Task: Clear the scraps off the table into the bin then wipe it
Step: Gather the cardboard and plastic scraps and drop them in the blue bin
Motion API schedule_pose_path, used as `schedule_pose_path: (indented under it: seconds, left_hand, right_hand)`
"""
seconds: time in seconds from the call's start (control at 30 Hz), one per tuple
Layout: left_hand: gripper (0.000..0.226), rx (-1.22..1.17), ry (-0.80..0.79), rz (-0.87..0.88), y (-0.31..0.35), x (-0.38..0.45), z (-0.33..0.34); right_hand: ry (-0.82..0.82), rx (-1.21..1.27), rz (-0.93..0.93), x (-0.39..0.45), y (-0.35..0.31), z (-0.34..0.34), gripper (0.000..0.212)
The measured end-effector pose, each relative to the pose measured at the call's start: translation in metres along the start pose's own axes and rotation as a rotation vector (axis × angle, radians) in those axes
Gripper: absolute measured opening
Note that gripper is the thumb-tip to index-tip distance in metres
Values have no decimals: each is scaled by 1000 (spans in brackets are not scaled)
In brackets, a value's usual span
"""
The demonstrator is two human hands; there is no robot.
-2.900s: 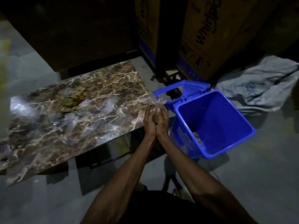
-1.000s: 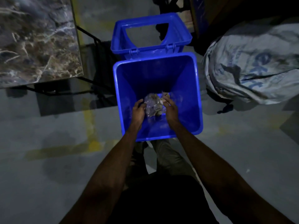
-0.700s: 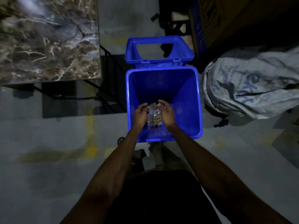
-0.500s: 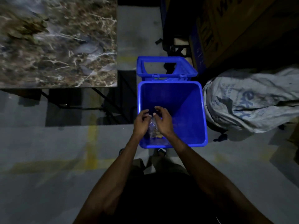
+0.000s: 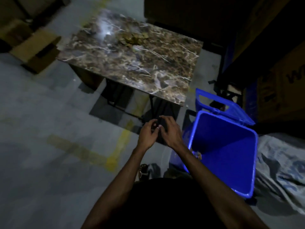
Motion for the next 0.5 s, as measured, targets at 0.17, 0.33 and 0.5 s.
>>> schedule_pose_path:
  seconds: [0.17, 0.33, 0.5]
  left_hand:
    - [38, -39, 128, -36, -12, 17, -53]
    - [36, -68, 189, -86, -15, 46, -94]
    - [40, -66, 237, -147, -19, 103, -126]
  right_hand:
    - [-52, 87, -35, 48, -22, 36, 42]
    - [-124, 91, -104, 95, -31, 66, 38]
    - [-187, 109, -147, 164, -24, 93, 40]
Point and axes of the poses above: each hand's wrist, its own x-axis towards the middle knuckle, its own z-axis out of the palm, y = z × x, the point moved 7 cm from there along x, towards the middle knuckle, and after that the axes turned 15 degrees about -z, right-handed, at the moved point
